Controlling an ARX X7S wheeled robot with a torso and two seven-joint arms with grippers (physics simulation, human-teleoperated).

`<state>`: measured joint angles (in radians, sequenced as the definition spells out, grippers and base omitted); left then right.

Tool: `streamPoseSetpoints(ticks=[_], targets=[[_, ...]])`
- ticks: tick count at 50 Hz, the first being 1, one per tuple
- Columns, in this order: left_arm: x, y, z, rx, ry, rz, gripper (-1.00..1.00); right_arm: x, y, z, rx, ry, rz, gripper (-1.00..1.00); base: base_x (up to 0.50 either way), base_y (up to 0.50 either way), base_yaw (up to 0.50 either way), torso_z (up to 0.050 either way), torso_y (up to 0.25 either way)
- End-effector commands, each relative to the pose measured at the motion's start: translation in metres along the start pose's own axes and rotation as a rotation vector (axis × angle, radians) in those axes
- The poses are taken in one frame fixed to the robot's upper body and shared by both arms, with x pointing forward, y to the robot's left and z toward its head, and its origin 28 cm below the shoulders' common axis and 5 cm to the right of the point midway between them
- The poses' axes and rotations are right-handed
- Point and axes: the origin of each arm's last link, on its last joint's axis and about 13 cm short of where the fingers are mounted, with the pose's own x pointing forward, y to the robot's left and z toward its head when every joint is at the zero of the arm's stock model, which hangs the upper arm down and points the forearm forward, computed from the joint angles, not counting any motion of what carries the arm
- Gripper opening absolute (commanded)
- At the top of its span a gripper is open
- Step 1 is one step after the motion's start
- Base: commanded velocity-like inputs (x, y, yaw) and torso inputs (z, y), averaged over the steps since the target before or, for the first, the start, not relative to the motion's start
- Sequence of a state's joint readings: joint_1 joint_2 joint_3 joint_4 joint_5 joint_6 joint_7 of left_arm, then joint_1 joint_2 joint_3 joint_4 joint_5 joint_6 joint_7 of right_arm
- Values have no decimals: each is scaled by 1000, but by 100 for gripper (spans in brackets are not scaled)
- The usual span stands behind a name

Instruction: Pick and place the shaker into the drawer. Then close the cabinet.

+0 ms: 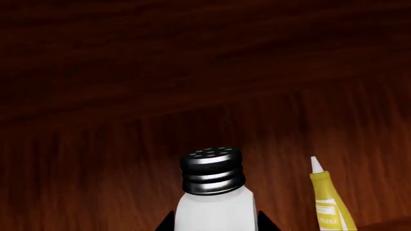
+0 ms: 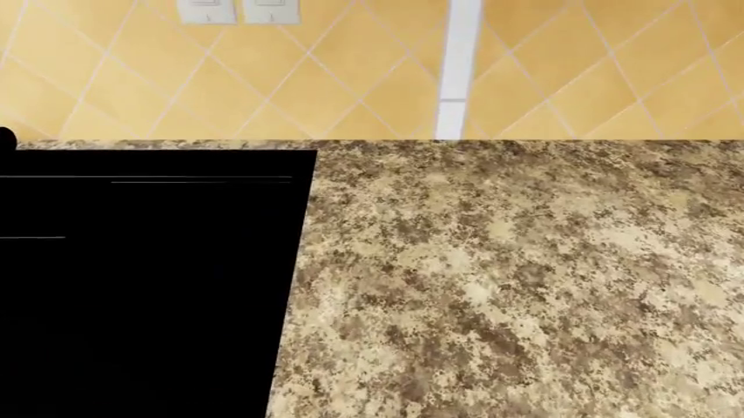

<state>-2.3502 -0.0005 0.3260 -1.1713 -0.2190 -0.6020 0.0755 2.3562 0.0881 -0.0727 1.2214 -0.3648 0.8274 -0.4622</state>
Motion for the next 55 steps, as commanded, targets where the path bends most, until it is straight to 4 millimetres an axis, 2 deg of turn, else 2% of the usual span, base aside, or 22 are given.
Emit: streamPoseSetpoints(ticks=[1, 5, 8, 12, 16, 23, 28, 55], targets=[[1, 2, -1, -2, 1, 15, -100, 3, -2, -7, -33, 51, -1, -100, 0, 0, 0, 0, 0], [2, 2, -3, -3, 5, 13, -100, 4, -2, -7, -43, 47, 7, -100, 0, 0, 0, 0, 0], [1, 2, -3, -7, 4, 12, -100, 1, -1, 1, -34, -9, 5, -100, 0, 0, 0, 0, 0], [0, 2, 2, -22, -16, -5, -100, -15, 1, 28, -48, -174, -11, -100, 0, 0, 0, 0, 0], [-1, 0, 6, -35, -41, -11, -100, -35, 5, 53, -142, -305, -58, -100, 0, 0, 0, 0, 0], [-1, 0, 5, -50, -38, -9, -100, -57, 12, 74, -175, -453, -56, -100, 0, 0, 0, 0, 0], [1, -1, 1, -51, -24, -9, -100, -52, 13, 73, -198, -446, -45, -100, -84, 31, 0, 0, 0], [7, -9, -15, -46, 13, -35, -100, -37, 10, 62, -193, -374, -27, -100, -500, 5, 0, 0, 0]])
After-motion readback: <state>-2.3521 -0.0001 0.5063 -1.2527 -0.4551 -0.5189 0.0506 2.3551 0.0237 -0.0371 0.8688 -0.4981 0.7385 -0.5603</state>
